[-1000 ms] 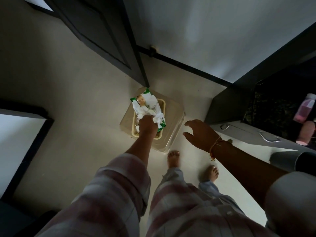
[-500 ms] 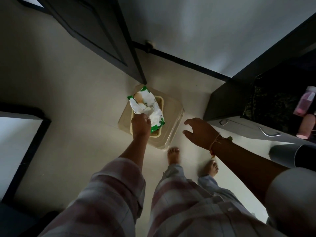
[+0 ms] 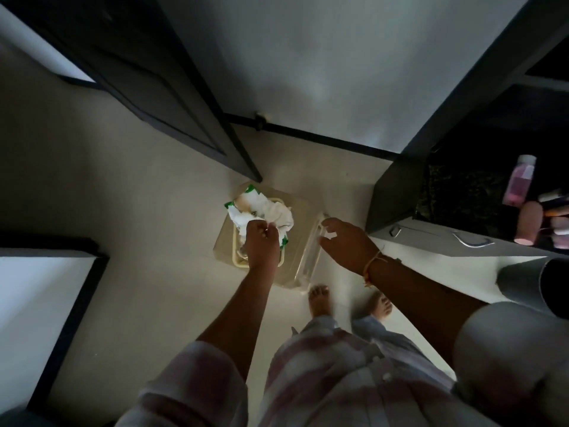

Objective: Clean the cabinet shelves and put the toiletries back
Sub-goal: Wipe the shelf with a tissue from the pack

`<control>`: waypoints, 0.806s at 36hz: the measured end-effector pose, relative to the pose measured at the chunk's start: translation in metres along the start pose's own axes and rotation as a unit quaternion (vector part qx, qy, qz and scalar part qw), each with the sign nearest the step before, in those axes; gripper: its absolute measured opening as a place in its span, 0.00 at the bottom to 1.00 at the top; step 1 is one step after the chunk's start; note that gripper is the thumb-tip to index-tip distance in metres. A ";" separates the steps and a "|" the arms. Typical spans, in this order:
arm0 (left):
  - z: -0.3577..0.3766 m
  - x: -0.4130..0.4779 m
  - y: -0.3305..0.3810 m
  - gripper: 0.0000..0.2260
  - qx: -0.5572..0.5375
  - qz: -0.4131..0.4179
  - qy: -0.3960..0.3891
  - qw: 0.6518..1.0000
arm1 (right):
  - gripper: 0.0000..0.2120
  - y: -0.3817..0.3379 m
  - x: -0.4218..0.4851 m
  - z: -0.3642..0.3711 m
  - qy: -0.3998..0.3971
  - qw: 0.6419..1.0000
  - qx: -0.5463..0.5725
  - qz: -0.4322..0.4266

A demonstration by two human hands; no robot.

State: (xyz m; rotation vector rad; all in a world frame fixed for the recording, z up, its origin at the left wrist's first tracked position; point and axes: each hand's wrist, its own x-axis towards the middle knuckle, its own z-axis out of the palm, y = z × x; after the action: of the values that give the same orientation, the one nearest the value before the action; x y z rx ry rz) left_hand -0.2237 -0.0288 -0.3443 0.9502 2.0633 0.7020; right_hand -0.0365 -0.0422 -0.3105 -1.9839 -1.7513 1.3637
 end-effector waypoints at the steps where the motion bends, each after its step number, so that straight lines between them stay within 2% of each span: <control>1: 0.005 -0.006 0.007 0.07 -0.002 0.001 -0.009 1.000 | 0.24 0.001 -0.002 -0.004 0.009 1.000 0.026 0.003; 5: 0.036 -0.039 0.032 0.05 0.007 0.035 -0.085 0.996 | 0.29 0.012 -0.019 -0.026 0.048 0.993 0.102 -0.025; 10: 0.089 -0.082 0.064 0.06 -0.075 0.045 -0.232 0.969 | 0.28 0.059 -0.040 -0.053 0.098 0.988 0.113 -0.032; 14: 0.130 -0.114 0.088 0.16 -0.130 0.011 -0.316 0.940 | 0.30 0.102 -0.056 -0.075 0.133 0.987 0.089 0.019; 16: 0.147 -0.127 0.098 0.13 -0.133 0.010 -0.362 0.923 | 0.32 0.126 -0.064 -0.084 0.126 0.988 0.082 0.036; 19: 0.172 -0.145 0.113 0.09 -0.100 0.063 -0.409 0.905 | 0.28 0.158 -0.075 -0.094 0.127 0.989 0.079 0.010; 21: 0.191 -0.153 0.118 0.08 -0.093 0.062 -0.410 0.905 | 0.24 0.176 -0.080 -0.099 0.181 0.983 -0.001 0.030; 23: 0.207 -0.157 0.122 0.06 -0.075 0.060 -0.405 0.909 | 0.21 0.190 -0.084 -0.104 0.277 0.953 -0.115 0.044; 24: 0.215 -0.159 0.123 0.06 -0.064 0.063 -0.410 0.908 | 0.20 0.194 -0.087 -0.108 0.299 0.940 -0.159 0.047; 27: 0.237 -0.164 0.122 0.05 0.003 0.106 -0.420 0.901 | 0.14 0.214 -0.083 -0.112 0.264 0.943 -0.195 0.050; 29: 0.249 -0.166 0.123 0.05 0.055 0.142 -0.414 0.898 | 0.10 0.226 -0.077 -0.115 0.227 0.935 -0.267 0.047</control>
State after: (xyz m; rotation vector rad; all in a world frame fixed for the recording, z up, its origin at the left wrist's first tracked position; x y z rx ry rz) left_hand 0.0989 -0.0502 -0.3321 1.3429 1.2261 0.2347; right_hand 0.2116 -0.1268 -0.3513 -2.4160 -1.9343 0.3860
